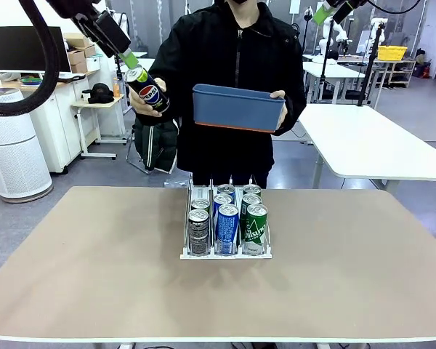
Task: Fill the beverage cans into the dispenser.
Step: Pick up the Pepsi coke handed by the human.
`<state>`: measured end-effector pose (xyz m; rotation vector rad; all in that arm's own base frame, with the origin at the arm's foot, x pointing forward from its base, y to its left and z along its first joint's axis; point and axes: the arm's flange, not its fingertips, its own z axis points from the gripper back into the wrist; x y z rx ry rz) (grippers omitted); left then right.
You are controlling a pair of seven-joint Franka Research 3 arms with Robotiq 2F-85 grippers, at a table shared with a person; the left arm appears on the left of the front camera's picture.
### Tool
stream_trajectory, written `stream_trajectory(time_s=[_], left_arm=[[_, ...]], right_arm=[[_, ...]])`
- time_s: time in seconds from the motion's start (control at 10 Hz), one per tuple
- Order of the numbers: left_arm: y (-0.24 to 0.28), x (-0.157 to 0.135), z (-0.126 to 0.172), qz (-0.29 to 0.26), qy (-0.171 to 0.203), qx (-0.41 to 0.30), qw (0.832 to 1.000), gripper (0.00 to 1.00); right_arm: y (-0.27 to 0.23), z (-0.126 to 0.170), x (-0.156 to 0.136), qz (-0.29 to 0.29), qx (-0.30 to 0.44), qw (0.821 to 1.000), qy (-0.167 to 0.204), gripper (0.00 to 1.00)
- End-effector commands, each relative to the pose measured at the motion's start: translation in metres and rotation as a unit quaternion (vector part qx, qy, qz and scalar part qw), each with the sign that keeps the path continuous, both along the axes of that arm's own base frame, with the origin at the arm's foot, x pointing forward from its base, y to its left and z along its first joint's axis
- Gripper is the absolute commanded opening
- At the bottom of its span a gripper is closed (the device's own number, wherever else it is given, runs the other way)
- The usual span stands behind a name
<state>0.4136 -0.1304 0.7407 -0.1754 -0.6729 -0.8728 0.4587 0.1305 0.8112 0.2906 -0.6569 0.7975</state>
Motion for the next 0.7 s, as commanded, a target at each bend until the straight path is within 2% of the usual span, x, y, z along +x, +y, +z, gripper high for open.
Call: stream_trajectory(time_s=[0.0,0.3,0.4,0.5,0.6], left_arm=[[0.013,0.011,-0.003,-0.030,-0.014,-0.021,0.999,1.00],[0.017,0.026,-0.013,-0.047,-0.037,-0.037,0.998,1.00],[0.018,0.032,-0.015,-0.054,-0.031,-0.040,0.997,1.00],[0.018,0.021,-0.006,-0.029,-0.027,-0.019,0.999,1.00],[0.018,0.021,-0.006,-0.029,-0.027,-0.019,0.999,1.00]], right_arm=[[-0.001,-0.002,-0.001,0.000,-0.001,1.000,0.002,1.00],[-0.001,-0.002,-0.001,0.000,-0.001,1.000,0.002,1.00],[-0.001,-0.002,-0.001,0.000,-0.001,1.000,0.002,1.00],[-0.001,-0.002,-0.001,0.000,-0.001,1.000,0.002,1.00],[-0.001,-0.002,-0.001,0.000,-0.001,1.000,0.002,1.00]])
